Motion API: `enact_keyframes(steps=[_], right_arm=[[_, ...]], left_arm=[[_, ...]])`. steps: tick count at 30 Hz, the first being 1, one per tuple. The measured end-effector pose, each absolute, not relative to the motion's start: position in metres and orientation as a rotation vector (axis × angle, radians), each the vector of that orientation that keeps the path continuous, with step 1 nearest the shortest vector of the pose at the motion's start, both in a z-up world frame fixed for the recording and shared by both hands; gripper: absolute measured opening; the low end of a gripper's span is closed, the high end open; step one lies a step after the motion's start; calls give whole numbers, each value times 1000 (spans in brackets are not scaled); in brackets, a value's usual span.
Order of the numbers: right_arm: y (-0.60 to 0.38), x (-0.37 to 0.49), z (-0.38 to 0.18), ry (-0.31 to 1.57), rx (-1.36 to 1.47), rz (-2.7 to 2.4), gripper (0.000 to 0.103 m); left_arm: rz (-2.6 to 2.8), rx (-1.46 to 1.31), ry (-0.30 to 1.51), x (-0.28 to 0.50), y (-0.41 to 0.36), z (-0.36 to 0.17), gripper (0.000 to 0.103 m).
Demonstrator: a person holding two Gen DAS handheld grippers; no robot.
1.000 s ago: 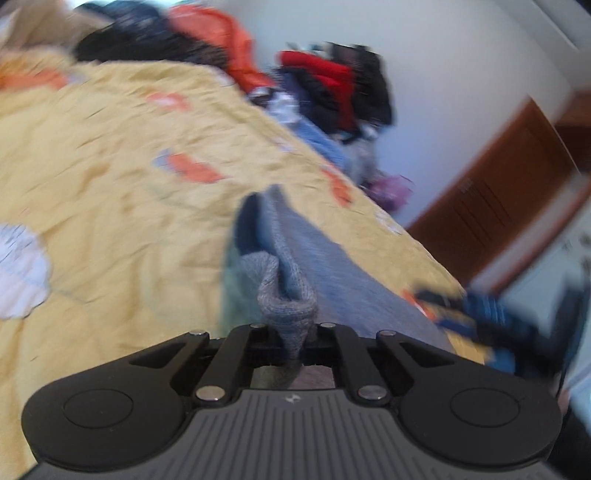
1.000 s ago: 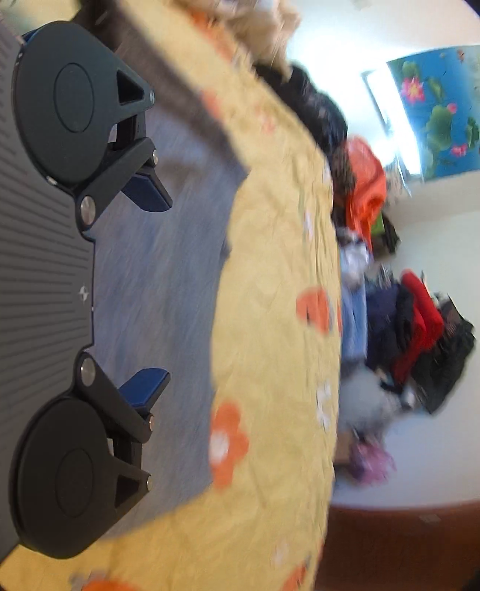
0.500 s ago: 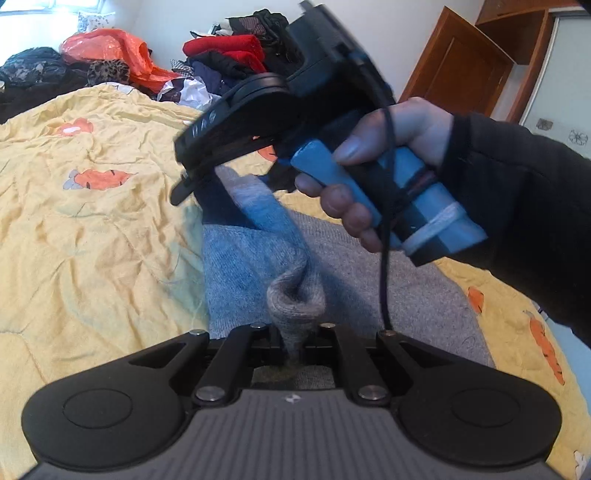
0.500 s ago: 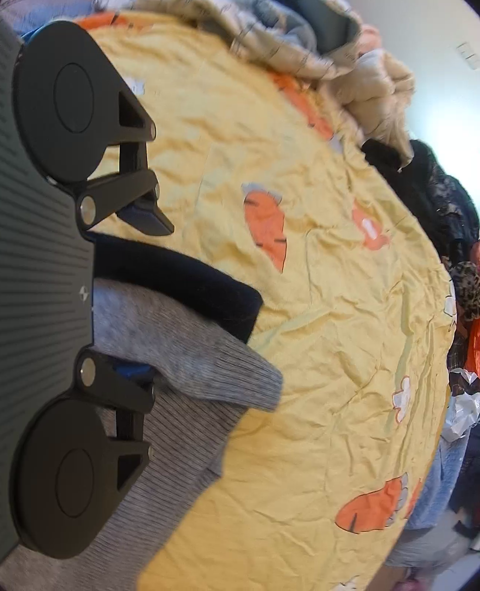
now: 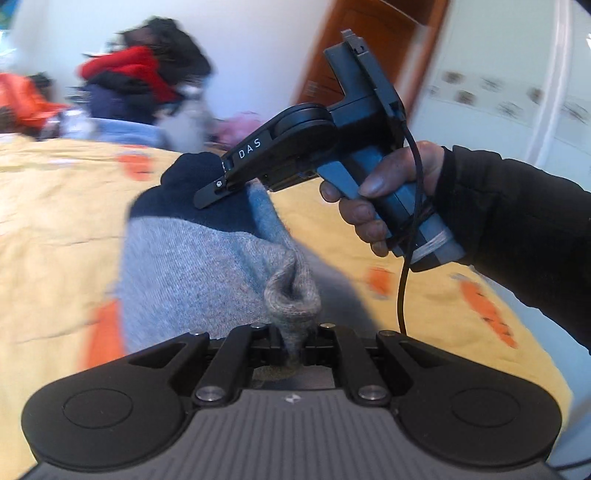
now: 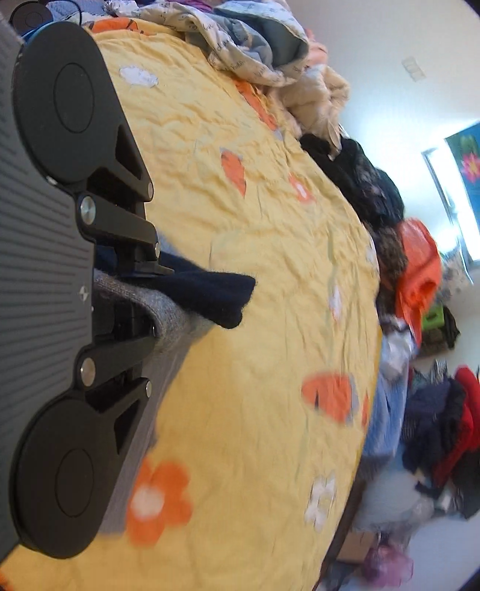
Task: Fold small clothes
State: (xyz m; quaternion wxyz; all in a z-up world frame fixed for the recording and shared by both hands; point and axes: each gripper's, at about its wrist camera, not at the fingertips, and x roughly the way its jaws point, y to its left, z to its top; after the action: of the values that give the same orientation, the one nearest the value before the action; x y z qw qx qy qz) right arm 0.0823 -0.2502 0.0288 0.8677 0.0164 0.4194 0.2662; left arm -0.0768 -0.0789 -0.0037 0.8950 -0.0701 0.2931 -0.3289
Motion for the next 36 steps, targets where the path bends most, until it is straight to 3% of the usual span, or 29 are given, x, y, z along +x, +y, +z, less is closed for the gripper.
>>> enact_keyframes(steps=[9, 11, 13, 17, 20, 27, 28, 29, 30, 36], right_arm=[[-362, 57, -35, 899, 162, 380, 20], [-380, 54, -43, 877, 244, 341, 48], [-400, 50, -41, 827, 331, 302, 63], [-433, 46, -33, 729, 490, 277, 64], [-432, 46, -31, 737, 486, 322, 63], [-405, 54, -38, 773, 413, 377, 51], [-402, 55, -40, 777, 403, 373, 41], [-399, 56, -43, 788, 388, 374, 24], [-396, 56, -45, 793, 370, 372, 15], [-414, 51, -44, 733, 433, 324, 14]], left_arm=[[-772, 44, 704, -86, -186, -48, 6], [-764, 90, 707, -87, -194, -55, 6], [-772, 133, 683, -91, -197, -52, 8], [-783, 227, 632, -107, -209, -48, 18], [-801, 286, 606, -119, -216, -48, 29], [-795, 341, 599, -115, -231, -57, 30], [-797, 331, 606, -114, -230, -57, 30], [-800, 318, 619, -111, -229, -56, 30], [-806, 306, 632, -111, -227, -54, 30], [-860, 257, 665, -101, -221, -52, 28]])
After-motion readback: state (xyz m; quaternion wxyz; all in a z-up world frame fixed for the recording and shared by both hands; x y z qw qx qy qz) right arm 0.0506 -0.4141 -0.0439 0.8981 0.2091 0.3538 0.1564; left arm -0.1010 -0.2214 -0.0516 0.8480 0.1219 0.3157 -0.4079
